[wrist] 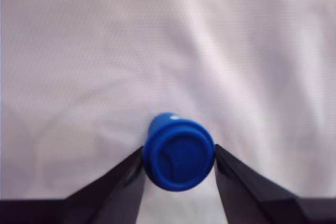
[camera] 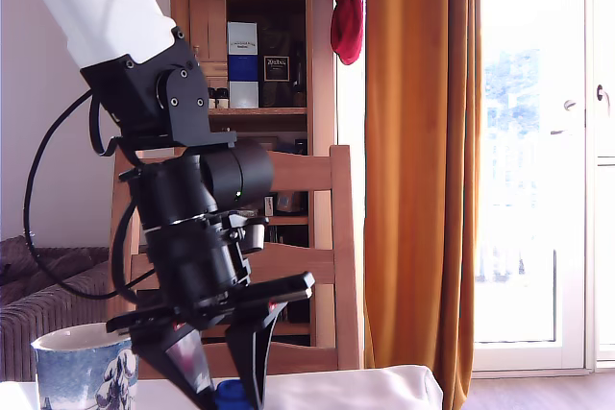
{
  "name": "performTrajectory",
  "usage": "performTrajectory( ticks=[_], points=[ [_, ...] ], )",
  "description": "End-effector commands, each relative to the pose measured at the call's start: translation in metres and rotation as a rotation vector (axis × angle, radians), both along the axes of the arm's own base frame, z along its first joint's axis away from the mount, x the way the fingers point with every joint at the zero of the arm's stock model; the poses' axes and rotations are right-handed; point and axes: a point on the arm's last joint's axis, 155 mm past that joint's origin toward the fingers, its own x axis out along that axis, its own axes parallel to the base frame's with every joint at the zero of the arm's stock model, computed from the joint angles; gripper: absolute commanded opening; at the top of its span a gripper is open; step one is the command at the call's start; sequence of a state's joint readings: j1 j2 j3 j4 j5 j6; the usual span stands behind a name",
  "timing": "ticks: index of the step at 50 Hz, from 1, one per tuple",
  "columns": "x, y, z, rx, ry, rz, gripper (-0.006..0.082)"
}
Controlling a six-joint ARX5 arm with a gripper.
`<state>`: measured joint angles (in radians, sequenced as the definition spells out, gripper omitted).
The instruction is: Pick the blue coffee capsule and place it inside the blue coffee cup
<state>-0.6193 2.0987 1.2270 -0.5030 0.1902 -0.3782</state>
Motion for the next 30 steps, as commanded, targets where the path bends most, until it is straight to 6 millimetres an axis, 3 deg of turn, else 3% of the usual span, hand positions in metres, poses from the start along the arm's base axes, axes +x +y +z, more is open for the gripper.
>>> performTrajectory(
  ticks=[1, 14, 25, 30],
  points=[
    [0.005, -0.004, 0.000, -0.006, -0.006, -0.011, 0.0358],
    [0.010, -0.007, 0.017, 0.006, -0.002, -0.043, 0.0358],
    [0.008, -0.002, 0.017, 0.038, -0.011, -0.082, 0.0362],
    [0.012, -0.001, 0.016, 0.061, -0.041, -0.093, 0.0428]
  ],
)
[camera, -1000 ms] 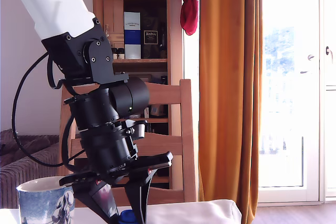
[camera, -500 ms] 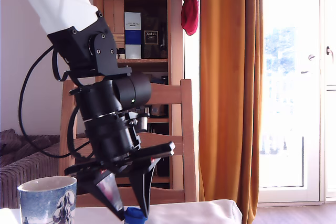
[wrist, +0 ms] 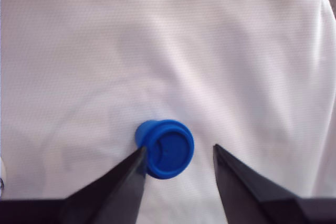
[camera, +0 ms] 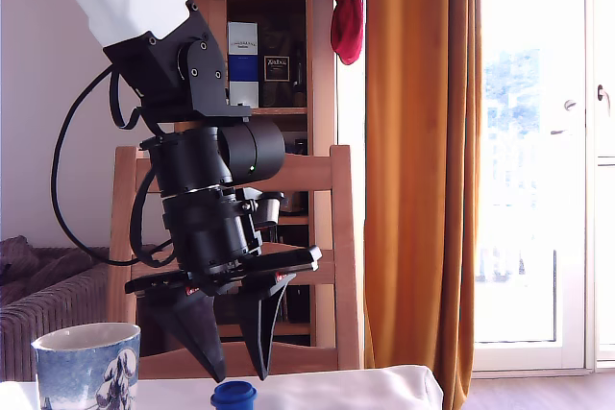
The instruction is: Pick the blue coffee capsule and place it inside the blue coffee cup
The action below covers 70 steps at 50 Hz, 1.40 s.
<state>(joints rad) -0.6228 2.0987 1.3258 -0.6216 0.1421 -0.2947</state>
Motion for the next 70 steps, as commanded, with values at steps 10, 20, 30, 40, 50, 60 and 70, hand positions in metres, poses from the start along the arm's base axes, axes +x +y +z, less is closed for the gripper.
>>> performTrajectory(
  ticks=[10, 20, 30, 40, 50, 60, 70],
  points=[
    [0.002, 0.004, -0.003, 0.036, -0.026, -0.034, 0.0585],
    [0.008, 0.003, -0.003, 0.036, -0.050, -0.030, 0.0598],
    [0.008, -0.003, -0.007, 0.029, -0.058, -0.041, 0.0596],
    [-0.006, 0.002, -0.032, 0.063, 0.015, -0.046, 0.0596],
    [-0.003, 0.002, -0.033, 0.064, 0.006, -0.037, 0.0510],
    [-0.004, 0.002, -0.034, 0.064, 0.007, -0.038, 0.0238],
    [-0.003, 0.000, -0.034, 0.059, 0.002, -0.048, 0.0121]
  ],
)
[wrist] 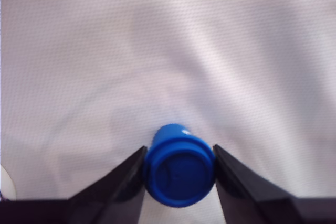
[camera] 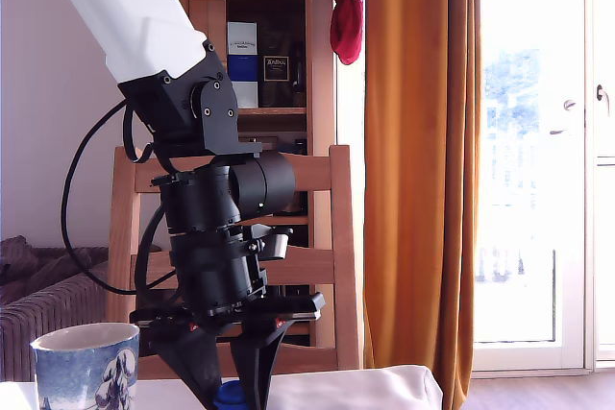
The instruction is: Pick the blue coffee capsule and place it inside the blue coffee cup
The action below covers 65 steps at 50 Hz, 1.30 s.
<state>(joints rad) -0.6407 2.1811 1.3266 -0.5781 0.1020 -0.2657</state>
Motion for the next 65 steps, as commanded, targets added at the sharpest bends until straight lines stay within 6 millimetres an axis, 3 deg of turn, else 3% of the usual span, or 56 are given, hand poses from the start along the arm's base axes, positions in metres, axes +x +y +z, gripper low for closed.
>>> performTrajectory(
  ticks=[1, 13, 30, 39, 65],
  points=[
    [-0.001, -0.001, -0.002, 0.004, 0.001, -0.008, 0.0121],
    [-0.003, 0.002, 0.012, 0.005, 0.002, -0.008, 0.0121],
    [0.006, -0.001, 0.077, -0.055, -0.098, -0.010, 0.0122],
    [0.013, 0.025, 0.091, 0.013, -0.131, 0.007, 0.0122],
    [0.031, 0.100, 0.087, 0.122, -0.088, 0.117, 0.0122]
  ],
)
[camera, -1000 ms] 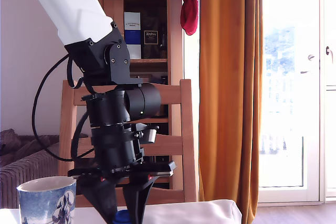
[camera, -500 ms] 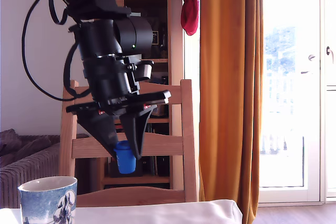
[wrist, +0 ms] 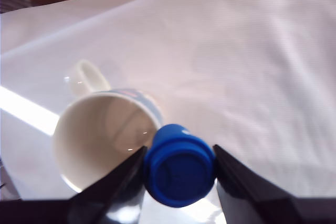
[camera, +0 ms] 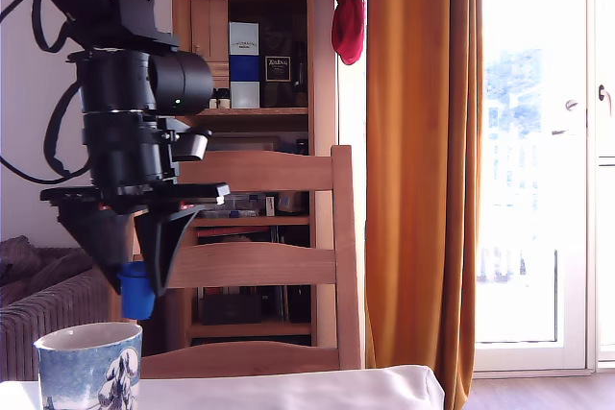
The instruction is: Pick the blue coffee capsule and place it inside the blue coffee cup
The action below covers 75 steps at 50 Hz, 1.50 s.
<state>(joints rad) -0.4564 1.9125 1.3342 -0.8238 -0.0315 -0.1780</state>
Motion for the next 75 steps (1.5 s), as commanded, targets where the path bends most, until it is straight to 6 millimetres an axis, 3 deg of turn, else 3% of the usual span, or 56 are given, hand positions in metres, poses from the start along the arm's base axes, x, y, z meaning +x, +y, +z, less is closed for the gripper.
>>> performTrajectory(
  ticks=[1, 23, 31, 39, 45, 48, 51, 59, 68, 75],
  points=[
    [-0.001, 0.007, -0.008, 0.015, 0.019, 0.006, 0.0122],
    [0.002, 0.038, -0.009, 0.032, 0.053, 0.042, 0.0132],
    [-0.006, 0.044, -0.011, 0.048, 0.091, 0.051, 0.0444],
    [-0.008, 0.046, -0.011, 0.040, 0.105, 0.061, 0.0463],
    [-0.017, 0.040, -0.011, -0.006, 0.151, 0.060, 0.0524],
    [-0.017, 0.041, -0.011, -0.004, 0.150, 0.062, 0.0497],
    [-0.015, 0.044, -0.010, 0.013, 0.137, 0.064, 0.0395],
    [0.000, 0.047, 0.004, 0.022, 0.050, 0.059, -0.0017],
    [0.027, 0.043, 0.043, -0.018, -0.142, 0.058, -0.0019],
    [0.031, 0.045, 0.068, -0.064, -0.269, 0.055, -0.0019]
  ],
)
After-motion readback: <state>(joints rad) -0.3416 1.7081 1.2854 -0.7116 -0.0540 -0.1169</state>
